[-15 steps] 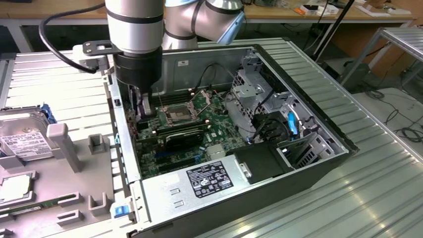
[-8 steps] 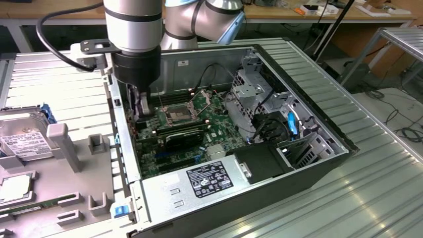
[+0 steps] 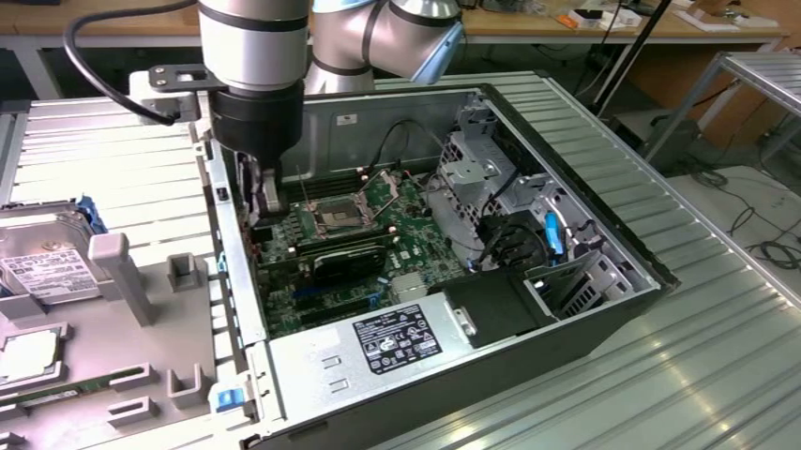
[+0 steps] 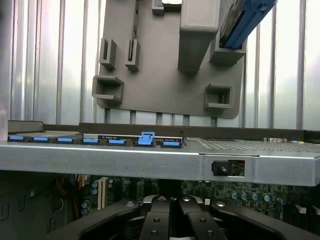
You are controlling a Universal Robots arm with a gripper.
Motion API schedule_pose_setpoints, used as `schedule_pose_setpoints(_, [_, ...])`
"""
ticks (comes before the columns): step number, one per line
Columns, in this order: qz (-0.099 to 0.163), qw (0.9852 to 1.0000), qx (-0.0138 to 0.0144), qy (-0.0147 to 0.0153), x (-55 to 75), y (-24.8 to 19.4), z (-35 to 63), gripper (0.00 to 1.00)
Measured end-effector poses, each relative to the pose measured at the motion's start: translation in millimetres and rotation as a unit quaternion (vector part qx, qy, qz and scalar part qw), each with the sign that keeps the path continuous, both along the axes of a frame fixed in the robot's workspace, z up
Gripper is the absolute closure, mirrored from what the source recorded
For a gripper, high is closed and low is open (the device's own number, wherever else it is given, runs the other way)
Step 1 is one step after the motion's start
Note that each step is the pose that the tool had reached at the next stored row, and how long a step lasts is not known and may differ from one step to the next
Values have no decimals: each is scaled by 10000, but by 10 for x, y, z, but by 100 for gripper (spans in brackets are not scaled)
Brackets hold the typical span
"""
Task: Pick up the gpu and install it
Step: 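Press down on the gpu until it lock into place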
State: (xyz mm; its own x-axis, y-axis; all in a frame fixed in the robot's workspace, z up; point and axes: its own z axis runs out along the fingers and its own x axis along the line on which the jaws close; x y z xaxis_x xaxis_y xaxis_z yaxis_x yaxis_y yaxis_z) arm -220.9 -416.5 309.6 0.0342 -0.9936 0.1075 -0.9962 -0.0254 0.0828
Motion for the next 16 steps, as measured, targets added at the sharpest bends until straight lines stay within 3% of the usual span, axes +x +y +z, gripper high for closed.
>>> schedule_pose_setpoints(6, [1,10000,-1,11,-18,0,3,89])
schedule_pose_setpoints(8, [-1,9999,0,109,-19,1,47,89])
schedule_pose_setpoints(16, [17,9999,-22,98,-17,0,4,89])
